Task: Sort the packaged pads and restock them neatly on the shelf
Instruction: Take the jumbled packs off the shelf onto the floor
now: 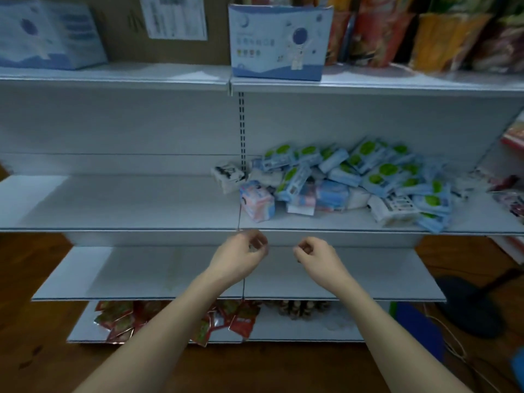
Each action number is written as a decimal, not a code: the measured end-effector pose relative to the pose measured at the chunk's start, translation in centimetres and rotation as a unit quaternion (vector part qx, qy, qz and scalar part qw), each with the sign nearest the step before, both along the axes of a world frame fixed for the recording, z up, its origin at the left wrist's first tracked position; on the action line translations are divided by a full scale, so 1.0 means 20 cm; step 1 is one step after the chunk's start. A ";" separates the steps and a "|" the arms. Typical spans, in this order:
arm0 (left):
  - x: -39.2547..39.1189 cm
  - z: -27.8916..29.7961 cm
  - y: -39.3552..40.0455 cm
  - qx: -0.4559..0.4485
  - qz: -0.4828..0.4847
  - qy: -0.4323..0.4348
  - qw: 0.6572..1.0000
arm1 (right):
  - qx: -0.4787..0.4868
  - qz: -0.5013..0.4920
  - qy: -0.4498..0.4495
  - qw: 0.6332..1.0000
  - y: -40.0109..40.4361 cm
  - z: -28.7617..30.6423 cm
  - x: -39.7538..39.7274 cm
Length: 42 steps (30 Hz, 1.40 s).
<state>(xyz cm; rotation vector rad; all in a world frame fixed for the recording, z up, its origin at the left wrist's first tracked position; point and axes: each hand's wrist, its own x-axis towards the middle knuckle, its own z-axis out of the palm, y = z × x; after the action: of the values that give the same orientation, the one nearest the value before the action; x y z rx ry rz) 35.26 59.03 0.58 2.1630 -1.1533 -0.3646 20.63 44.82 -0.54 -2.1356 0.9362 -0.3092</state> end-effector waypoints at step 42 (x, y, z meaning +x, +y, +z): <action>1.23 0.04 -1.63 0.124 -0.083 -0.183 0.972 | 0.164 -0.199 -0.183 0.949 -0.86 0.01 0.90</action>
<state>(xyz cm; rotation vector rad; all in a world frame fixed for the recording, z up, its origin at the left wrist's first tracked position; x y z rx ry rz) 59.90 26.37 1.29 2.4264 -1.5702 -0.1916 38.67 27.55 -0.40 -1.5101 1.1016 -0.6748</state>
